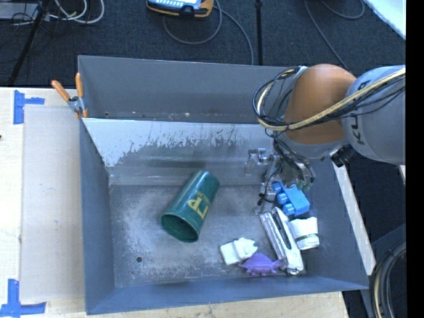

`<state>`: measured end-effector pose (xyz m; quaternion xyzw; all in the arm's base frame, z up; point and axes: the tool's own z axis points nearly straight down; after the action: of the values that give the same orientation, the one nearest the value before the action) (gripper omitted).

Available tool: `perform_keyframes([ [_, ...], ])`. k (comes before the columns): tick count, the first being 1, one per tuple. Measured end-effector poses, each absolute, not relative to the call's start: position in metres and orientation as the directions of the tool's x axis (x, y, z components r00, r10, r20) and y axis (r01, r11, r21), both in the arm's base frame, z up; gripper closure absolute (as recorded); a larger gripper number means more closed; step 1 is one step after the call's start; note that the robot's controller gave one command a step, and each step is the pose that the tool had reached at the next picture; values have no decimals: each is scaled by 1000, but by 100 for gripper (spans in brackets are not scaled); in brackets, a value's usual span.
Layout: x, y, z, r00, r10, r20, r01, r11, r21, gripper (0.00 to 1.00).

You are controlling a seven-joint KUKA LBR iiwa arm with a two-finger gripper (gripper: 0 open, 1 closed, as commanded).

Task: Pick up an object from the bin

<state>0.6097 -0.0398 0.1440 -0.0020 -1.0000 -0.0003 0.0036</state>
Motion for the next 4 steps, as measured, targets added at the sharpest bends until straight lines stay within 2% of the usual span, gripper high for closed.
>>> perform_keyframes([
  [1, 611, -40, 148, -1000, 3, 1, 3, 1000, 0, 0],
  [2, 616, -9, 121, -998, -56, -3, -56, 998, -2, 0],
  [3, 615, 38, 75, -979, -205, 0, -205, 979, 1, 0],
  [4, 597, 52, 71, -970, -242, -1, -242, 970, -1, 0],
])
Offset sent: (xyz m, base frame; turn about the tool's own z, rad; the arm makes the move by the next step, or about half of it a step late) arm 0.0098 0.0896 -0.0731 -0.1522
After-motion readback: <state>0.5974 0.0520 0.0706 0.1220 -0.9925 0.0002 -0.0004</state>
